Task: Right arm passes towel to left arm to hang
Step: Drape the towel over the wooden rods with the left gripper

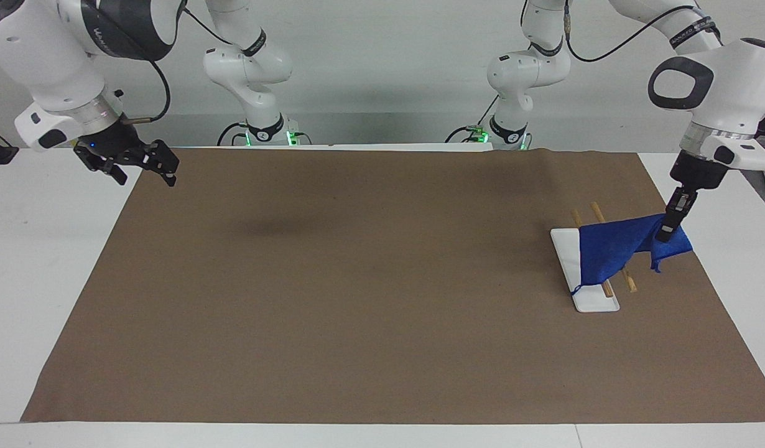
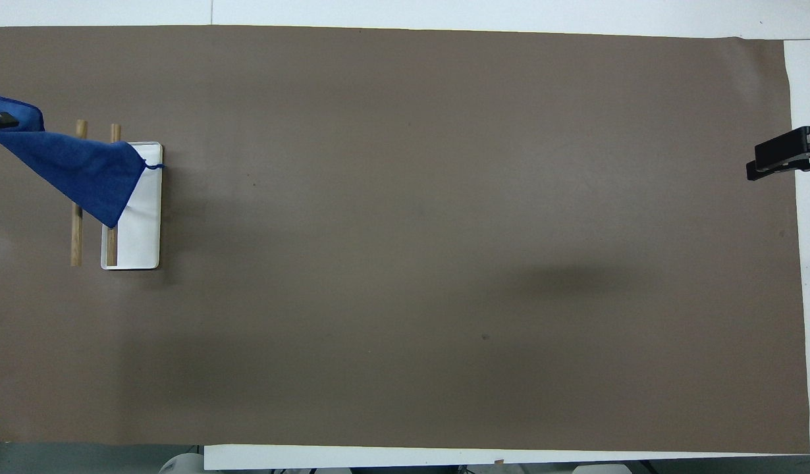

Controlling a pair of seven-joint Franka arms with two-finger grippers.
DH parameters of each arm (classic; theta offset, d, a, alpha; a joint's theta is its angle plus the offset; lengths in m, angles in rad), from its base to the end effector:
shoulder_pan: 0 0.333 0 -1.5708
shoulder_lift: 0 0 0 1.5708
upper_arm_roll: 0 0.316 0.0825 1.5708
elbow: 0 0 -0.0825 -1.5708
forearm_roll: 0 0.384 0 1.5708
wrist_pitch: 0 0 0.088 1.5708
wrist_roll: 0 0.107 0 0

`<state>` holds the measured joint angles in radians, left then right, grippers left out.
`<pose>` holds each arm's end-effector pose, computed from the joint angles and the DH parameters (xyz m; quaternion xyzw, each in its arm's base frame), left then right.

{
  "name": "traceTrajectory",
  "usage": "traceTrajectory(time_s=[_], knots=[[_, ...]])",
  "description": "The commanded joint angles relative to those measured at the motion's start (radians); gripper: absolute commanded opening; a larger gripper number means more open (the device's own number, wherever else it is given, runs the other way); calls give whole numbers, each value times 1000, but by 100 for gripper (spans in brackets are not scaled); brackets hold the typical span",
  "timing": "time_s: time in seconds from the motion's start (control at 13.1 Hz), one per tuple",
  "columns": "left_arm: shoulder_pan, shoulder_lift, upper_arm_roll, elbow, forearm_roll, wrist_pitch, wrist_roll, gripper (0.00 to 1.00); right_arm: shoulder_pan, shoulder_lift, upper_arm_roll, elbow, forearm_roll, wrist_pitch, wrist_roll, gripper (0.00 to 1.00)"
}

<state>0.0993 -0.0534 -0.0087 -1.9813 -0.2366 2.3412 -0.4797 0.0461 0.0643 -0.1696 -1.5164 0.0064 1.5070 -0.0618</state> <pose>0.5758 0.0486 0.5338 0.9149 0.3339 0.1807 0.1370 0.5632 -0.0660 0.6090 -0.9989 0.0308 0.0364 0.0012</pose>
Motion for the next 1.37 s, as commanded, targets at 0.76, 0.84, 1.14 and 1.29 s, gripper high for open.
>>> traceTrajectory(time_s=[0.76,0.84,1.14,1.29], knots=[[73,-13,-2,-59,-23,-14,117,0,0,11,-2,21,-8,-22,-21,100],[86,-16,-2,-70,-23,-17,148,0,0,11,-2,21,-9,-22,-21,100],[131,-40,-2,-102,-23,-57,272,1,0,9,-2,21,-10,-24,-21,100],[128,-54,-2,-131,-21,-57,274,1,0,9,-2,21,-10,-24,-21,100]])
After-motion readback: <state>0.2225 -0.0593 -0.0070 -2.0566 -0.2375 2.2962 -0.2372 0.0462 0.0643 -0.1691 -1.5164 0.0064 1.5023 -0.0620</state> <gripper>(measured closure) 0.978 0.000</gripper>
